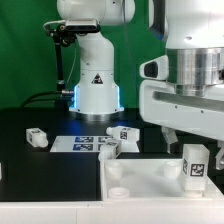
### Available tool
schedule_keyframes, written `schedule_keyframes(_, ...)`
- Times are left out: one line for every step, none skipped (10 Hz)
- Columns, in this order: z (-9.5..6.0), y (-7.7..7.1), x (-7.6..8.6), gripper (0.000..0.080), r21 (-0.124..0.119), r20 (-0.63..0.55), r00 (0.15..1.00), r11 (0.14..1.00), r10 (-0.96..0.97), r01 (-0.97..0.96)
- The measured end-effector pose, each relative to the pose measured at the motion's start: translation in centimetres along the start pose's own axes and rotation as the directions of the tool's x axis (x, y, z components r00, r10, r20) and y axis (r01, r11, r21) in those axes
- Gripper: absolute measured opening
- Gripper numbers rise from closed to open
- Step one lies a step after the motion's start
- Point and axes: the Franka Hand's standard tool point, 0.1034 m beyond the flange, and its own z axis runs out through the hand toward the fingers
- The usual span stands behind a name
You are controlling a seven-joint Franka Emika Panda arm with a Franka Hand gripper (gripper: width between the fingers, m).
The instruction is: Assemble one leg
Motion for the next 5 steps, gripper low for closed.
schedule_keyframes(0.02, -0.01, 0.05, 0.0648, 0.001, -0.002, 0.999, 0.999, -0.049, 0.049)
schedule_keyframes(0.01, 0.03, 0.11, 0.0649, 0.000, -0.003, 0.995, 0.995, -0.101, 0.101)
schedule_keyframes(0.00, 0.16, 0.26, 0.0649, -0.007, -0.007, 0.977, 0.977, -0.215, 0.215)
schedule_keyframes(0.02, 0.18, 0.30, 0.0649, -0.009, -0.008, 0.970, 0.970, -0.245, 0.245)
schedule_keyframes(-0.02, 0.12, 0.54, 0.0649, -0.023, -0.014, 0.919, 0.919, -0.394, 0.393)
